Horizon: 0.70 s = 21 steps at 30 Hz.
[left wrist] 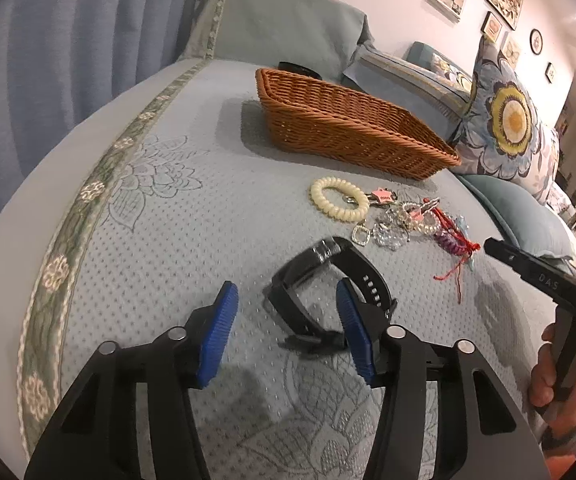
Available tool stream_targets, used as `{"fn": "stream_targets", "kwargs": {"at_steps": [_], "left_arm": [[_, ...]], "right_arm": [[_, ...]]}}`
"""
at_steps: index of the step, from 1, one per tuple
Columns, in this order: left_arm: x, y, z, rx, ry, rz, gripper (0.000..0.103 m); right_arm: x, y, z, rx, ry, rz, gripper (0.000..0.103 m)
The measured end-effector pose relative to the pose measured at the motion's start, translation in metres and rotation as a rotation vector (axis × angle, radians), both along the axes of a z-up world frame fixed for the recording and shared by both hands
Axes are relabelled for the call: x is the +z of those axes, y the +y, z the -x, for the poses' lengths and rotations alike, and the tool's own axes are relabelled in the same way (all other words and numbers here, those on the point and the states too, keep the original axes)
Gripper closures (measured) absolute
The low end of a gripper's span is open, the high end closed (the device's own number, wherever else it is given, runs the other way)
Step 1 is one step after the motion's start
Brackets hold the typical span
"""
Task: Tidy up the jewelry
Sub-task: 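Grasp the black watch with the left tool while the right tool grasps the clear blue hair clip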
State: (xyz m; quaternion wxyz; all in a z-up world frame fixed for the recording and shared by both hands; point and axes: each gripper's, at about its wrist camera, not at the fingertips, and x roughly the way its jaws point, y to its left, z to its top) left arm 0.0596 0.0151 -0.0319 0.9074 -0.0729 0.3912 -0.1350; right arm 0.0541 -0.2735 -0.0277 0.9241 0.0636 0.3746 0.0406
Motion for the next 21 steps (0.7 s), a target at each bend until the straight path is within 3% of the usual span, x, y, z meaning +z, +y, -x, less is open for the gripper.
{"fn": "stream_targets", "kwargs": {"at_steps": [6, 10, 11, 13, 21], "left_arm": [[-0.002, -0.005, -0.014, -0.024, 0.033, 0.004, 0.059], [-0.003, -0.015, -0.02, -0.043, 0.03, -0.031, 0.06], [-0.003, -0.015, -0.02, -0.044, 0.029, -0.033, 0.064], [-0.003, -0.017, -0.023, -0.044, 0.029, -0.034, 0.068], [-0.004, -0.016, -0.021, -0.043, 0.012, -0.028, 0.073]], "right_arm": [[0.001, 0.008, -0.022, 0.003, 0.049, 0.001, 0.063], [-0.008, 0.019, -0.039, 0.007, 0.101, 0.054, 0.075], [-0.009, 0.021, -0.042, 0.008, 0.11, 0.069, 0.084], [-0.009, 0.02, -0.041, 0.002, 0.105, 0.082, 0.088], [-0.008, -0.006, -0.024, -0.026, 0.097, 0.066, 0.089]]}}
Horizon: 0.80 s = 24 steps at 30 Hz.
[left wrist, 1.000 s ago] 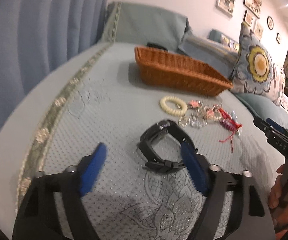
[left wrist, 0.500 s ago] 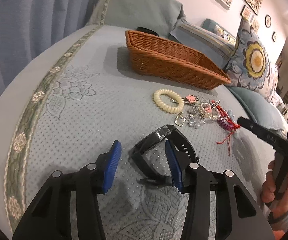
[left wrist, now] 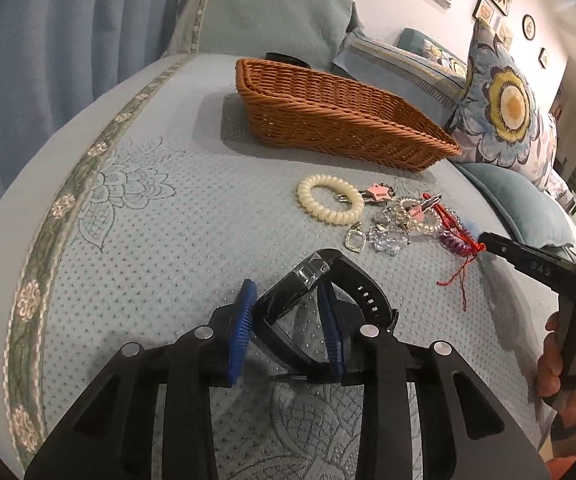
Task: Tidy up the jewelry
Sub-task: 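Grasp the black watch with the left tool while the right tool grasps the clear blue hair clip, then carry the watch and clip into the wicker basket and open both tools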
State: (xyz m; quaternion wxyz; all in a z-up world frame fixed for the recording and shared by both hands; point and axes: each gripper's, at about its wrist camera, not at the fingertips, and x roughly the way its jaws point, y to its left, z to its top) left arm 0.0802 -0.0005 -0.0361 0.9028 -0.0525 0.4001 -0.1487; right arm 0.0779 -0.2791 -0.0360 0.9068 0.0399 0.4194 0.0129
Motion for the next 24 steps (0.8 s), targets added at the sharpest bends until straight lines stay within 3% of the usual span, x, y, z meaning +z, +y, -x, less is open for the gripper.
{"fn": "stream_targets", "kwargs": {"at_steps": [4, 11, 16, 24], "left_arm": [[0.0, -0.001, 0.001, 0.001, -0.005, -0.012, 0.073], [-0.001, -0.004, 0.001, 0.005, -0.007, -0.034, 0.074], [0.003, -0.006, 0.007, 0.011, -0.053, -0.046, 0.078], [0.018, -0.003, 0.011, 0.023, -0.116, 0.034, 0.083]], "right_arm": [[-0.007, -0.016, 0.009, -0.004, 0.024, -0.048, 0.089], [-0.008, -0.009, 0.009, 0.012, 0.02, -0.001, 0.089], [-0.006, -0.008, 0.013, 0.025, -0.011, -0.018, 0.095], [0.02, -0.004, 0.021, 0.057, -0.122, -0.07, 0.095]]}}
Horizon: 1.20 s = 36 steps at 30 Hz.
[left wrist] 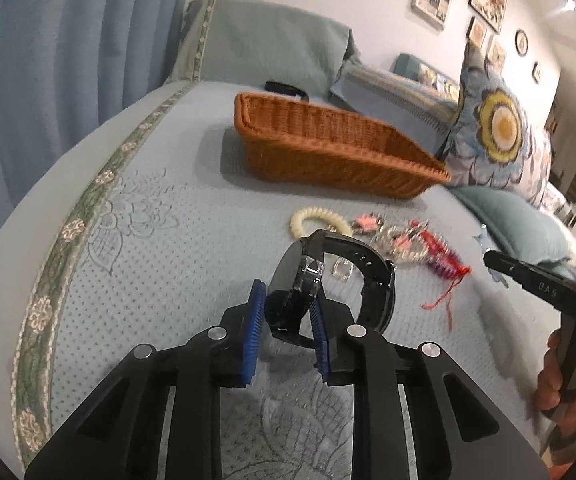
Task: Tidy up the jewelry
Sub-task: 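Carry the watch and clip into the wicker basket and open both tools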
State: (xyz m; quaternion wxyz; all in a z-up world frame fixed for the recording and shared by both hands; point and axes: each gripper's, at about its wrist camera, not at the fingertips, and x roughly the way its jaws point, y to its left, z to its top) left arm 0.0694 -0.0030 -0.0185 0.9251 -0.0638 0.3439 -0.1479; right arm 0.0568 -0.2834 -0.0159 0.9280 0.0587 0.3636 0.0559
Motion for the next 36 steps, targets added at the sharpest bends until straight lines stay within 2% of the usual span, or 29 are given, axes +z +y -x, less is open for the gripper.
{"fn": "stream_targets", "kwargs": {"at_steps": [5, 12, 17, 22, 26, 32, 34, 36], "left_arm": [[0.025, -0.006, -0.017, 0.005, -0.052, 0.013, 0.083], [0.064, -0.034, -0.068, -0.024, -0.138, 0.008, 0.083], [0.068, -0.051, -0.115, -0.021, -0.133, 0.026, 0.083], [0.047, -0.066, -0.158, -0.006, -0.073, -0.012, 0.083], [0.036, -0.065, -0.173, -0.006, -0.041, -0.007, 0.087], [0.033, -0.06, -0.18, 0.01, -0.031, -0.011, 0.091], [0.034, -0.057, -0.18, -0.009, -0.033, 0.022, 0.087], [0.039, -0.052, -0.174, -0.016, -0.05, 0.045, 0.069]], "right_arm": [[0.034, 0.016, -0.012, 0.044, -0.102, 0.007, 0.095], [0.071, 0.043, -0.081, 0.095, -0.187, 0.041, 0.095], [0.063, 0.043, -0.138, 0.087, -0.132, 0.013, 0.095], [0.048, 0.037, -0.189, 0.073, -0.024, -0.038, 0.095], [0.03, 0.04, -0.209, 0.056, 0.067, -0.028, 0.095], [0.013, 0.041, -0.22, 0.04, 0.118, -0.016, 0.095], [0.013, 0.038, -0.22, 0.036, 0.125, -0.036, 0.094], [0.016, 0.035, -0.219, 0.045, 0.122, -0.063, 0.093]]}}
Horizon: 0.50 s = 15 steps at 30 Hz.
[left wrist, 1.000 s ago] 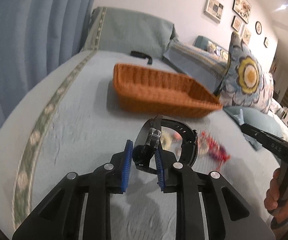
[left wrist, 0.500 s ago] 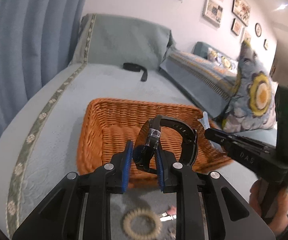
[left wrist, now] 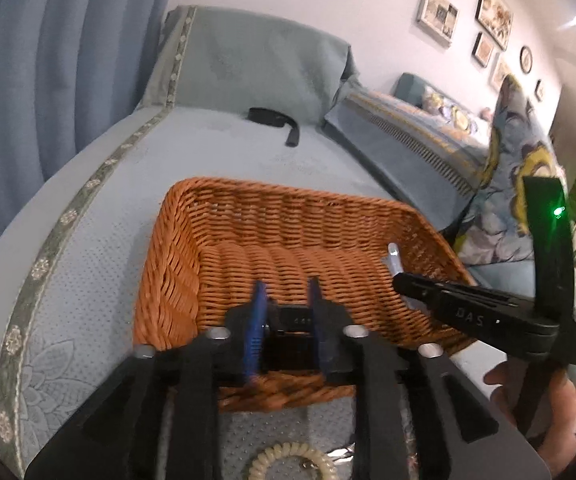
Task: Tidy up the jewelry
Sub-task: 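Carry the watch and clip into the wicker basket and open both tools, then grasp the cream coiled bracelet with the left tool while the right tool grasps the red cord bracelet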
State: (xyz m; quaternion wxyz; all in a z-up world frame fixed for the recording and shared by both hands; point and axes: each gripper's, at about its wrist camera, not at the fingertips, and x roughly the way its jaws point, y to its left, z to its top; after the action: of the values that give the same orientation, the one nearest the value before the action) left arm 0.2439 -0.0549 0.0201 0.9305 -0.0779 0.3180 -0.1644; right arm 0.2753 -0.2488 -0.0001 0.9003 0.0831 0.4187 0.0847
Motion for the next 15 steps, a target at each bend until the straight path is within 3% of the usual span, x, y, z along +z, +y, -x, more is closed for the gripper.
{"fn": "stream_targets", "kwargs": {"at_steps": [3, 8, 15], "left_arm": [[0.012, 0.006, 0.015, -0.004, -0.038, 0.015, 0.066], [0.021, 0.02, 0.06, -0.051, -0.091, 0.025, 0.059], [0.002, 0.02, 0.097, -0.116, -0.031, -0.03, 0.059]], "right_arm": [[0.008, -0.006, 0.014, 0.003, -0.03, -0.01, 0.08], [0.02, -0.016, 0.056, 0.036, -0.074, -0.075, 0.079], [0.006, -0.006, 0.113, 0.114, -0.071, -0.124, 0.073]]}}
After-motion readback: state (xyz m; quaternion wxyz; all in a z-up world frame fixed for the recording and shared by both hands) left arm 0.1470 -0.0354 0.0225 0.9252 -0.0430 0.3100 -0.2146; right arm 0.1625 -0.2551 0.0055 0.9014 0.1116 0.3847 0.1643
